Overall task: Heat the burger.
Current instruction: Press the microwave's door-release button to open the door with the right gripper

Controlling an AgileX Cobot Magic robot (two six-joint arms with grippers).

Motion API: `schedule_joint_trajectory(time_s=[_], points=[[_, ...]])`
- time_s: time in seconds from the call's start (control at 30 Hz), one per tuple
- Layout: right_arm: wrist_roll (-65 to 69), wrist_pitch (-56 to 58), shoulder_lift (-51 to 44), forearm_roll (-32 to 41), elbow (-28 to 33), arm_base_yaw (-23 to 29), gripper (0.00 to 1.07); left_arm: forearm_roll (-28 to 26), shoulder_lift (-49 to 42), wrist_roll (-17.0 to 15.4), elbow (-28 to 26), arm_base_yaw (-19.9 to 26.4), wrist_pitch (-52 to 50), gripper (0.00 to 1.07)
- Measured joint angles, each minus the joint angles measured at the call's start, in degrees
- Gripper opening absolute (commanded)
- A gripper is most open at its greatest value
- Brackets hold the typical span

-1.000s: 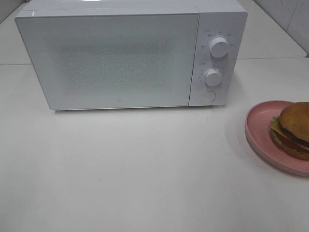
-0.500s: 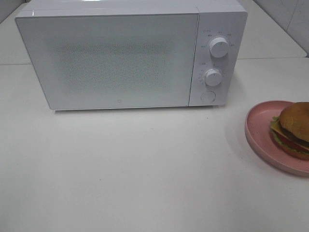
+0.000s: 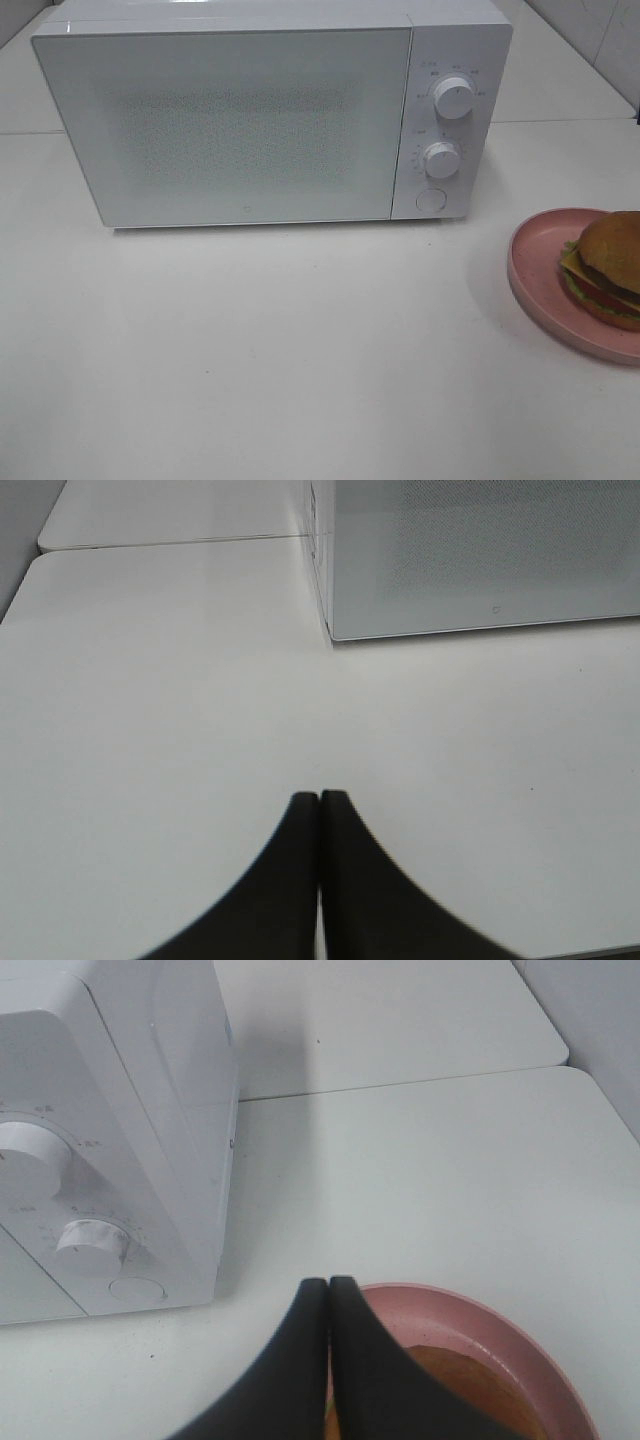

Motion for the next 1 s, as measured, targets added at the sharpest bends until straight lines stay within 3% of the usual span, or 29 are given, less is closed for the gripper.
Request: schedule_joint_trajectory(time_s=[0.2, 0.27, 0.47, 0.53, 0.63, 0.8, 1.0], points=[[0.2, -3.7, 4.2, 0.0, 0.0, 2.6, 0.0, 0.0, 0.0, 0.0, 0.0, 0.0, 0.0, 0.0], [0.2, -7.8, 7.1, 0.0, 0.0, 7.6, 0.0, 0.0, 0.0, 0.0, 0.0, 0.0, 0.0, 0.0], [0.2, -10.8, 10.0, 0.0, 0.0, 13.3, 0.0, 0.0, 0.0, 0.0, 0.0, 0.0, 0.0, 0.0], [0.2, -12.7, 12.9, 0.0, 0.0, 18.7, 0.0, 0.0, 0.0, 0.0, 0.0, 0.0, 0.0, 0.0], [0.2, -13.1, 13.6, 0.0, 0.0, 20.1, 0.0, 0.0, 0.0, 0.0, 0.0, 0.0, 0.0, 0.0], [0.2, -15.5, 18.5, 0.0, 0.0, 28.3, 0.0, 0.0, 0.0, 0.0, 0.0, 0.0, 0.0, 0.0], [0.2, -16.9, 22.2, 0.0, 0.0, 33.0, 0.0, 0.0, 0.0, 0.0, 0.0, 0.0, 0.0, 0.0]])
